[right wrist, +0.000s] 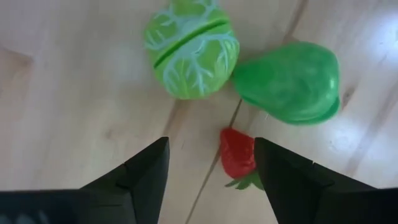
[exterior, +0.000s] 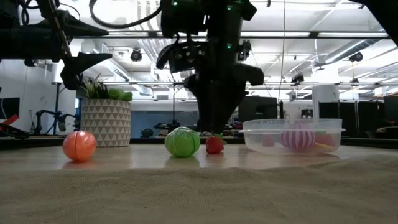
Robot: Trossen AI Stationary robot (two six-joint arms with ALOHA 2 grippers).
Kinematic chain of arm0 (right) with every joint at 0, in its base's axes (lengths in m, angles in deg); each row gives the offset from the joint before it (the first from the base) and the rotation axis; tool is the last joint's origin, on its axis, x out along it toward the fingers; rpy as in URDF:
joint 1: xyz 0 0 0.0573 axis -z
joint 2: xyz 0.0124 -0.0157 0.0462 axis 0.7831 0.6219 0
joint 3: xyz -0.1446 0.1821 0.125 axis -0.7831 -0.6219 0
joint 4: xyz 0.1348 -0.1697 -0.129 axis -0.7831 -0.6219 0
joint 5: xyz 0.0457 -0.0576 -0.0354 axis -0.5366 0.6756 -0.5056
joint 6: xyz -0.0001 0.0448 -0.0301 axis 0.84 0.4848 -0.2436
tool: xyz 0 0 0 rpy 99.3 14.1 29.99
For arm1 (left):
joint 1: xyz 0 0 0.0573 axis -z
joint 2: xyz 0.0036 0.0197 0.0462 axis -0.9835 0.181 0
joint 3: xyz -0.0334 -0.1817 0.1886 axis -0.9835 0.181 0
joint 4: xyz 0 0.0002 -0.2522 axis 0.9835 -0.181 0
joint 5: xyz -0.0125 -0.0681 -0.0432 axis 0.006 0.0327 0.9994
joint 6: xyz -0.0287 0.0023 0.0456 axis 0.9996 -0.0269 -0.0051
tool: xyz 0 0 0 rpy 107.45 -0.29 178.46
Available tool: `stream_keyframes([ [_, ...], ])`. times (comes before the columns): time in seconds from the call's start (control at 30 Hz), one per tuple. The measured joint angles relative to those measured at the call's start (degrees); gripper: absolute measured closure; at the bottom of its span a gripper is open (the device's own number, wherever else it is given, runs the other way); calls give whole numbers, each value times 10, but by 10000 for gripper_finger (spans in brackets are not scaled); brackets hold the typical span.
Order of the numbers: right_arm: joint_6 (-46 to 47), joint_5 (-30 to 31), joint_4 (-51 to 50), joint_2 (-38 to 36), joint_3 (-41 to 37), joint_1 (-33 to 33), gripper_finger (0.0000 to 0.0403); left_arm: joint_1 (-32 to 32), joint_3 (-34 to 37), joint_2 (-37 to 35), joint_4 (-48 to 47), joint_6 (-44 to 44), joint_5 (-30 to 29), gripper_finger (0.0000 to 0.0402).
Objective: Pick and placing Produce into tupperware
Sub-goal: Put the red strawberry into the transparent container
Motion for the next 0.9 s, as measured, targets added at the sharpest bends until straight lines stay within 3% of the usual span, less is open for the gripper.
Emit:
stream_keyframes([
  [0.9, -46, 51, 40, 5, -38, 9, 179, 0, 0, 0, 0, 0, 0, 183],
])
